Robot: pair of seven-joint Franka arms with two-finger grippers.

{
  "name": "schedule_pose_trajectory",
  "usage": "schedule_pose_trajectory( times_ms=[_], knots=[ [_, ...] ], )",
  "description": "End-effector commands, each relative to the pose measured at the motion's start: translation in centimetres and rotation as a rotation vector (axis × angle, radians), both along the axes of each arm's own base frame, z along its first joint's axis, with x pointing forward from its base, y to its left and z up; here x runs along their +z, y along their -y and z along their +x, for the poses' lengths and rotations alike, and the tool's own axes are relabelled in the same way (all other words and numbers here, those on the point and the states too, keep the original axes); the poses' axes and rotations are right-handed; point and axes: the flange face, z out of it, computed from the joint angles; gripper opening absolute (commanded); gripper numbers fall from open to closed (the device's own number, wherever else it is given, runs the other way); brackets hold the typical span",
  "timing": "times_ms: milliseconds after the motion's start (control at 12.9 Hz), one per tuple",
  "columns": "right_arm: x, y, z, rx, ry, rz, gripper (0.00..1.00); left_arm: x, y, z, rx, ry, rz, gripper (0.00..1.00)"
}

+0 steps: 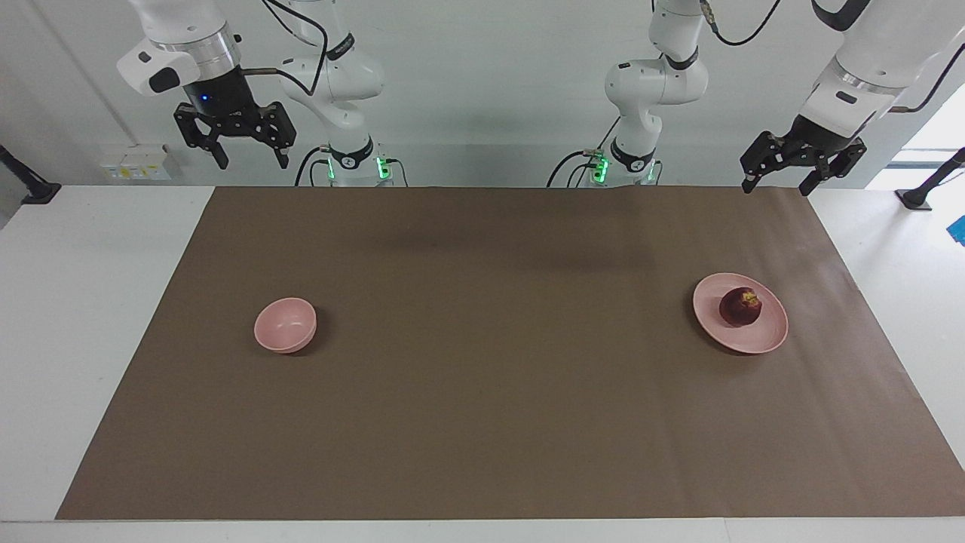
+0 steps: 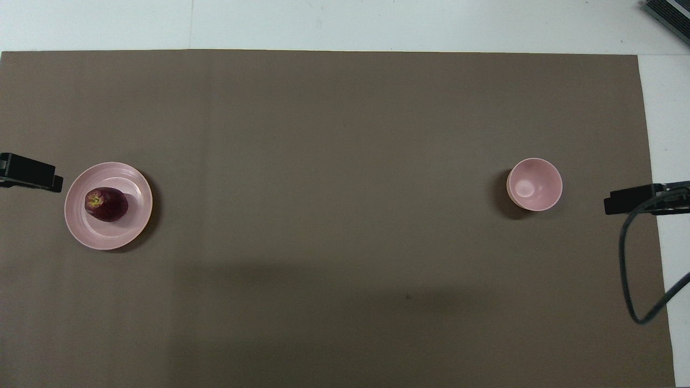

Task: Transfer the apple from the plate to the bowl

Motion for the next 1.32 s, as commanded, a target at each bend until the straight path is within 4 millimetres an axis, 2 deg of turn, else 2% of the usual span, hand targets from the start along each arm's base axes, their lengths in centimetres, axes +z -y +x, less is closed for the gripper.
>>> schedule_pose_trajectory(
  times_ms=[0, 775, 930, 1240],
  knots=[
    [0.3, 0.2, -0.3, -0.018, 0.007, 0.009, 1.0, 0.4, -0.3, -0.4, -0.009, -0.005, -0.013, 1.0],
    [0.3, 0.2, -0.3, -0.019, 0.007, 0.009, 1.0, 0.2, -0.9, -0.6, -0.002, -0.019, -0.012, 1.0],
    [0.2, 1.0, -0.5, -0.035, -0.01, 0.008, 1.0, 0.2, -1.8, -0.6, 0.018, -0.019, -0.012, 1.0],
    [0.3, 1.2, -0.6, -0.038, -0.001, 0.003, 1.0, 0.3, -1.6, -0.6, 0.018, -0.019, -0.01, 1.0]
  ],
)
